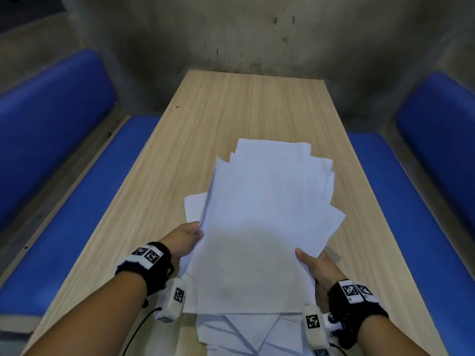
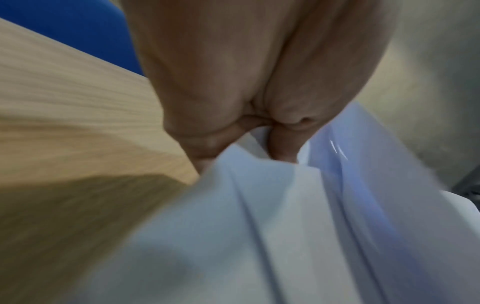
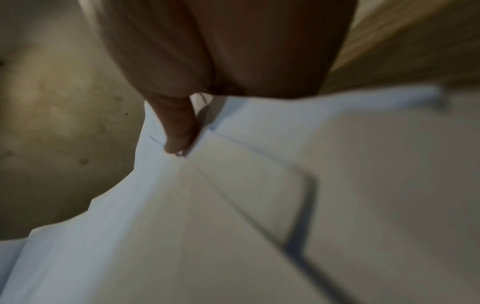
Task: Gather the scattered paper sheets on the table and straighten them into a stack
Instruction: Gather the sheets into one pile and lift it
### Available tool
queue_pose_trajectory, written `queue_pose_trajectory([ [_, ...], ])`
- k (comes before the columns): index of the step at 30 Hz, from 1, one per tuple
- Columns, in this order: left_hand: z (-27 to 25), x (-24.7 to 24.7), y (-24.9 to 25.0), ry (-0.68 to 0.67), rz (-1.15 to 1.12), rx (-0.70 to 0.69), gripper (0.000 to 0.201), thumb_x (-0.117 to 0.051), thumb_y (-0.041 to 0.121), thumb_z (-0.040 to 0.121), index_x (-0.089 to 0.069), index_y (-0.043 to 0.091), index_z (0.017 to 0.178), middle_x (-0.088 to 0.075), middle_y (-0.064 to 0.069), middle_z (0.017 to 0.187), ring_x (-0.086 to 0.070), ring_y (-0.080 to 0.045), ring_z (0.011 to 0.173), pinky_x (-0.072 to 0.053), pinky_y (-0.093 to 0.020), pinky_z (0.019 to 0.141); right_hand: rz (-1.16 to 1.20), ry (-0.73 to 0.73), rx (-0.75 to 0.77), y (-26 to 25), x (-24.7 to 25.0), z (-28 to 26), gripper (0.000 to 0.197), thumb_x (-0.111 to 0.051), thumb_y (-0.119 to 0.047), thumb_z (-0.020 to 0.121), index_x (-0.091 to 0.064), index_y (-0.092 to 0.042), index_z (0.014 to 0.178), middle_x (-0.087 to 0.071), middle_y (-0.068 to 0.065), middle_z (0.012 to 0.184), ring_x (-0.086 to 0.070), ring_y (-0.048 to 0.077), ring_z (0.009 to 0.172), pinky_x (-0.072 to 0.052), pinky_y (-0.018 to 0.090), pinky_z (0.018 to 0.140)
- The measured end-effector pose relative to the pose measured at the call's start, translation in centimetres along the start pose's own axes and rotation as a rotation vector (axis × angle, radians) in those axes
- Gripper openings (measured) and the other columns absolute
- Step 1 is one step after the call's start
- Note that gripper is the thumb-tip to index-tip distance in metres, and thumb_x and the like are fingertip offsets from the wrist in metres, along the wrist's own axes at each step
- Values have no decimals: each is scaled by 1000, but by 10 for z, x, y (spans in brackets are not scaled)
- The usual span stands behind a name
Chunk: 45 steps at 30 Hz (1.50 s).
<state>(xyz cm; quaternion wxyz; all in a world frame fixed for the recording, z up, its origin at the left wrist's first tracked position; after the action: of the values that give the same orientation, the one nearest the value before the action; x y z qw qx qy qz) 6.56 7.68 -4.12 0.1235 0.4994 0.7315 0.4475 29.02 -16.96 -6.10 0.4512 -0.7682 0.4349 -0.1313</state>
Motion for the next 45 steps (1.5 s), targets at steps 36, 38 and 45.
queue_pose_trajectory([
  [36,-69,-40,-22,411,-615,37,31,-71,2,80,-67,-2,110,-71,-19,108,-68,-37,101,-51,-51,96,-458,-301,188,-70,-78,-5,34,-62,0,86,-62,-2,120,-71,8,109,-68,19,94,-55,20,76],
  [38,-70,-39,-57,565,-597,149,55,-81,25,71,-63,0,117,-67,-18,119,-66,-37,103,-51,-52,95,-845,-367,221,-55,-101,11,31,-62,-5,86,-65,-3,117,-66,8,113,-64,22,99,-52,24,78],
  [45,-61,-31,-49,682,-489,154,95,-72,25,64,-25,14,145,-38,-1,142,-52,-27,115,-44,-48,103,-989,-144,114,-31,-119,25,68,-61,-16,88,-25,-11,145,-43,17,144,-48,32,128,-41,32,94],
])
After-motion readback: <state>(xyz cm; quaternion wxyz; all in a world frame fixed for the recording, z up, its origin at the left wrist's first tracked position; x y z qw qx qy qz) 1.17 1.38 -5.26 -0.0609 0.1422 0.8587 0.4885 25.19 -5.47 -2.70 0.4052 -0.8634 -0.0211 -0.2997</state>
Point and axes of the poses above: each hand's wrist, its own z-axis towards the middle knuckle, its own x-axis out of the back of the hand, y = z × x, the point moved 5 cm from there along z, towards the middle knuckle
